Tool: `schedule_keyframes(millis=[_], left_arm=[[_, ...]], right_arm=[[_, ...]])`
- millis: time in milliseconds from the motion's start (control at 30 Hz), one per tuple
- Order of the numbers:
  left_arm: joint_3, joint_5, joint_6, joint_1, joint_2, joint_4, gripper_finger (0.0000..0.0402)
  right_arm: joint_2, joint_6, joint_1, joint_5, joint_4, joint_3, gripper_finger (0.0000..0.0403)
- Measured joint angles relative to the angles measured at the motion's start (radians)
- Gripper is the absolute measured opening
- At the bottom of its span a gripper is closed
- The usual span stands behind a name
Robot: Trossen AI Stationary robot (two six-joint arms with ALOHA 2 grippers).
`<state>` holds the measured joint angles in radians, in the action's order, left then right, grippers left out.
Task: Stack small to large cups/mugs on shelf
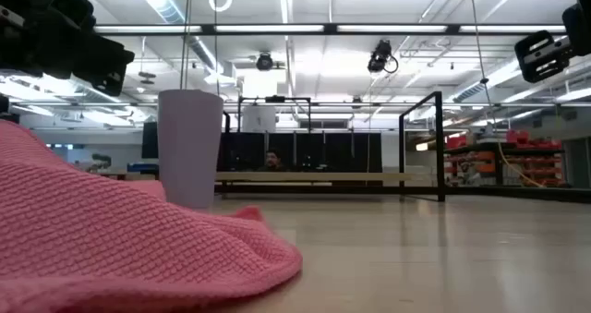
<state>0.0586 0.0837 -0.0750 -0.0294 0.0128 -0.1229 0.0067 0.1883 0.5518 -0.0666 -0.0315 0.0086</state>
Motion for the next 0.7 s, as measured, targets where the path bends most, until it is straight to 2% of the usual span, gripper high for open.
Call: schedule_keyframes(millis=[700], left_arm=[[0.000, 0.000, 0.000, 0.000, 0.000, 0.000, 0.0087]], right_arm=[[0.000, 0.000, 0.000, 0.000, 0.000, 0.000, 0.0015]])
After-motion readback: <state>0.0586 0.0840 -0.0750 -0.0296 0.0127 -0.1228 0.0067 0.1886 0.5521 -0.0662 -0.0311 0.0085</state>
